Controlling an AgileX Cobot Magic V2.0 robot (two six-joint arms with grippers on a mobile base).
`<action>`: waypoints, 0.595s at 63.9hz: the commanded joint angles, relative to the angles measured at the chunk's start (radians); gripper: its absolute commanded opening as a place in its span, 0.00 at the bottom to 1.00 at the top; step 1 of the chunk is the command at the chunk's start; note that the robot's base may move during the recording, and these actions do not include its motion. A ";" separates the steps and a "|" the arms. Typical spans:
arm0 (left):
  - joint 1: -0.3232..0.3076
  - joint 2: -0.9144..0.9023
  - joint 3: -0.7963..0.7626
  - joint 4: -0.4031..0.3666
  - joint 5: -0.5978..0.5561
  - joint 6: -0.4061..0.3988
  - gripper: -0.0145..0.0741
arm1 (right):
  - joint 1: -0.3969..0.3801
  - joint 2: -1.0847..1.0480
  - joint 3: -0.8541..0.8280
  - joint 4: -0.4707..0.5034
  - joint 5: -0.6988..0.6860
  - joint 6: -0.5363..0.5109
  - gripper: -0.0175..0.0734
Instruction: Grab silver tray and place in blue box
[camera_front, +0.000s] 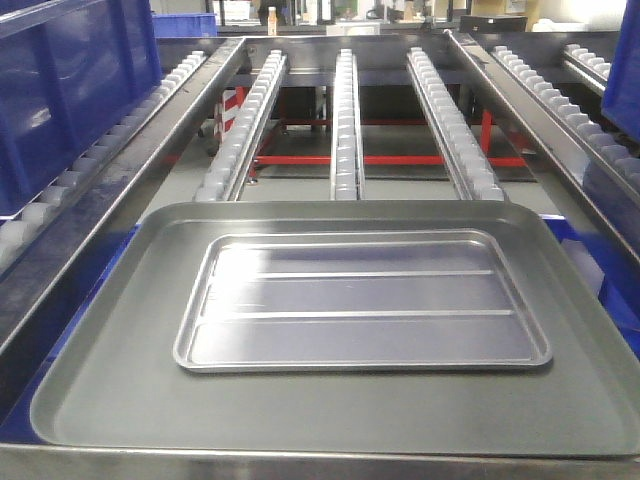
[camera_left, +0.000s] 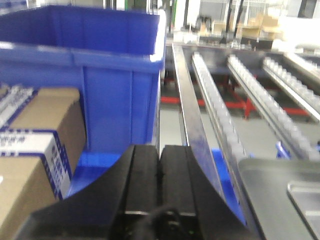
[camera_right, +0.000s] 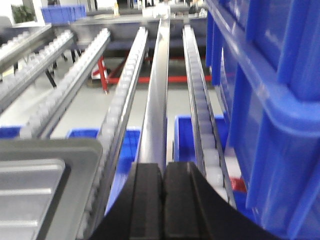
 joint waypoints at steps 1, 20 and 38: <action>-0.004 -0.011 -0.110 -0.004 -0.074 -0.001 0.05 | -0.004 -0.021 -0.083 0.000 -0.097 0.004 0.25; -0.006 0.193 -0.550 0.060 0.378 -0.001 0.06 | -0.003 0.168 -0.450 0.000 0.096 0.005 0.31; -0.065 0.420 -0.677 -0.048 0.482 -0.001 0.51 | 0.017 0.386 -0.623 0.032 0.208 0.005 0.68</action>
